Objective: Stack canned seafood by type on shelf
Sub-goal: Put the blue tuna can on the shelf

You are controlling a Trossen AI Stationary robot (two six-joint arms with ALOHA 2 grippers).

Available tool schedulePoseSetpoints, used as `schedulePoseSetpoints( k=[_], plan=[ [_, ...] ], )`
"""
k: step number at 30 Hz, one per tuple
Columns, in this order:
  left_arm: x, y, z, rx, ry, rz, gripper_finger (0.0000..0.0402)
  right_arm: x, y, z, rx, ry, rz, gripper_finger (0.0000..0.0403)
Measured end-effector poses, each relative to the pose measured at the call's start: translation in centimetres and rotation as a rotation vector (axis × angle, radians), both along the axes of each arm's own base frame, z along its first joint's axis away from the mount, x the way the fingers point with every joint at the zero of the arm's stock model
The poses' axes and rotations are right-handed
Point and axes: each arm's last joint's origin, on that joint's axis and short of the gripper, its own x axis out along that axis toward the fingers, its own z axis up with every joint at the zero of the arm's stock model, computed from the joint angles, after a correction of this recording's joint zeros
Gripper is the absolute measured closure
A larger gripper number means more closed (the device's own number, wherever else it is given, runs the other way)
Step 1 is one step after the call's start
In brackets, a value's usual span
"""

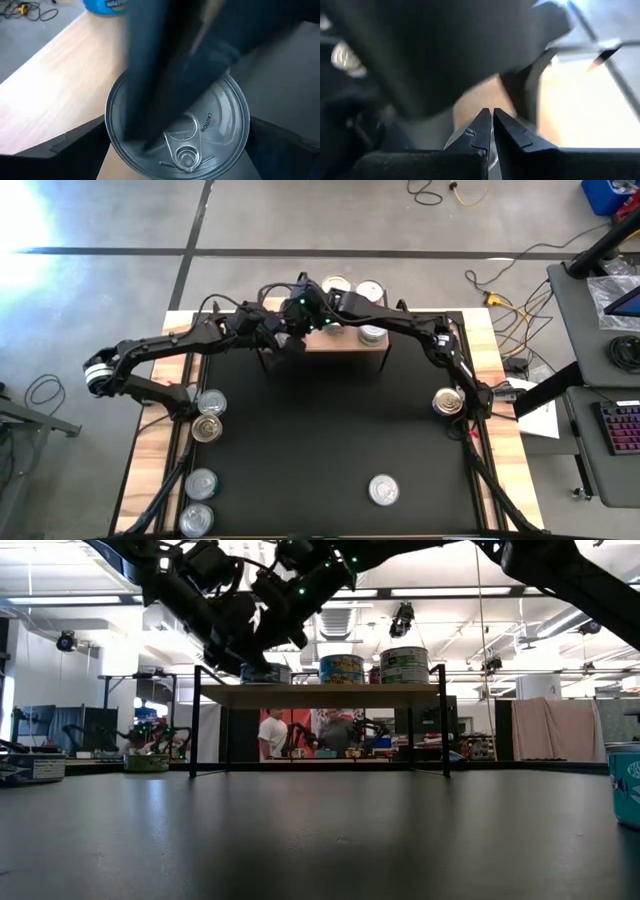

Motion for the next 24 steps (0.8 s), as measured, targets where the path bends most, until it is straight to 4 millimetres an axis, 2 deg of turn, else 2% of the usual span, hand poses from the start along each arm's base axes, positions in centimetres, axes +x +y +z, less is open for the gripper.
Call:
schedulePoseSetpoints(
  k=[3, 6, 13, 24],
  plan=[
    [-0.1, 0.0, -0.1, 0.005, 0.020, 0.017, 0.0002, 0.0, 0.1, -1.4, 0.048, 0.069, -0.002, 0.0390],
    [-0.1, 0.1, -0.1, 0.029, 0.025, 0.065, 0.0002, -0.3, 0.1, -1.8, 0.061, 0.107, 0.011, 0.0390],
    [-0.2, 0.2, -0.1, 0.004, 0.019, 0.092, 0.0002, -0.4, 0.2, -2.1, 0.074, 0.133, 0.029, 0.0390],
    [-0.7, 0.0, -0.2, -0.004, 0.067, 0.112, 0.0002, -1.3, -1.5, -2.8, 0.067, 0.183, 0.006, 0.0390]
  ],
)
